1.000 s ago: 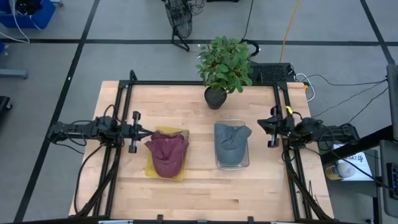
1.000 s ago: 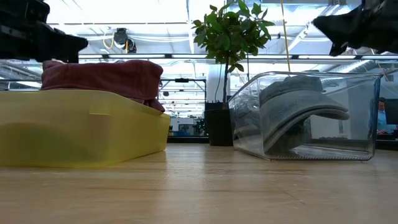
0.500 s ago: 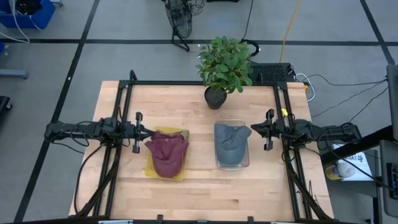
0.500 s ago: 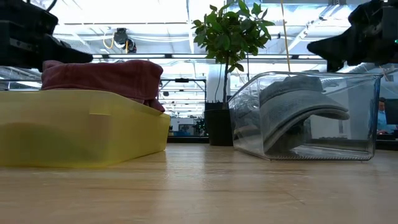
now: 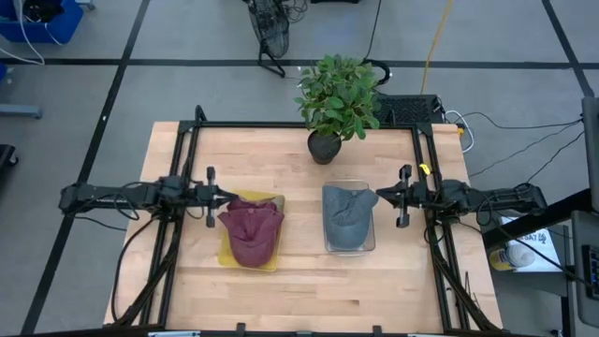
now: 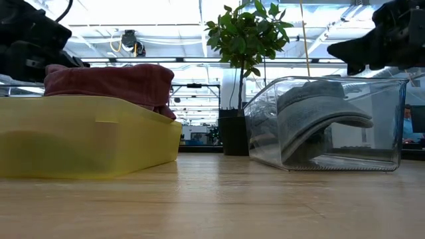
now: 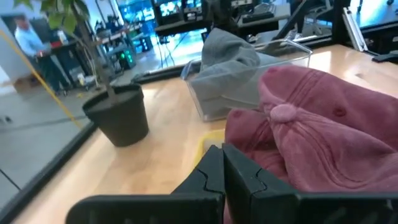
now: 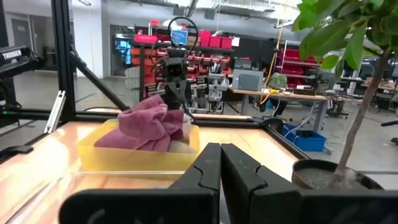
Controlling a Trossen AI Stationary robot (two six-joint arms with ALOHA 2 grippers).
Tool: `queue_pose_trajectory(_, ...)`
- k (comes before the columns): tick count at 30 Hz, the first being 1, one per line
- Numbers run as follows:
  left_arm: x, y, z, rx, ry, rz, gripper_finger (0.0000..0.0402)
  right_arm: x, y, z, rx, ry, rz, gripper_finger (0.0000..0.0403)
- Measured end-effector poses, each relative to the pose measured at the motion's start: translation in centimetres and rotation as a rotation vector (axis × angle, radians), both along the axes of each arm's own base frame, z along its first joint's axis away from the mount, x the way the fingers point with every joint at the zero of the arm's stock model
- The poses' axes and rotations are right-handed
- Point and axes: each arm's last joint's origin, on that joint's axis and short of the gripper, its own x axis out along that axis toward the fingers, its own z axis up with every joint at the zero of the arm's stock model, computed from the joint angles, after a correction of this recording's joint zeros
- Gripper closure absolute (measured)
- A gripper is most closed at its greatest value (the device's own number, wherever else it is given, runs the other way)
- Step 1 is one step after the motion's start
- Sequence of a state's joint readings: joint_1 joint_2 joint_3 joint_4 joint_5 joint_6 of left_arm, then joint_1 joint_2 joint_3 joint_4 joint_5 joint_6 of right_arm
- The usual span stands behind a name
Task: Pick & Place hat
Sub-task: Return to Home Position
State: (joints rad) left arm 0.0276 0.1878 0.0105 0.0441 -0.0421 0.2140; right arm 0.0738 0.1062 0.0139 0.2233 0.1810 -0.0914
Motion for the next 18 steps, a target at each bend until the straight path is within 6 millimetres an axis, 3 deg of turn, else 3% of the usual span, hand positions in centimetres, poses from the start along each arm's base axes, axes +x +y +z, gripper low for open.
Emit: queue_pose_trajectory(18,-1.1,-0.9,1.7,0.073,-0.183,-0.143,0.0401,-0.1,0.0,0.9,0.052,-0.101,0.009,0.0403)
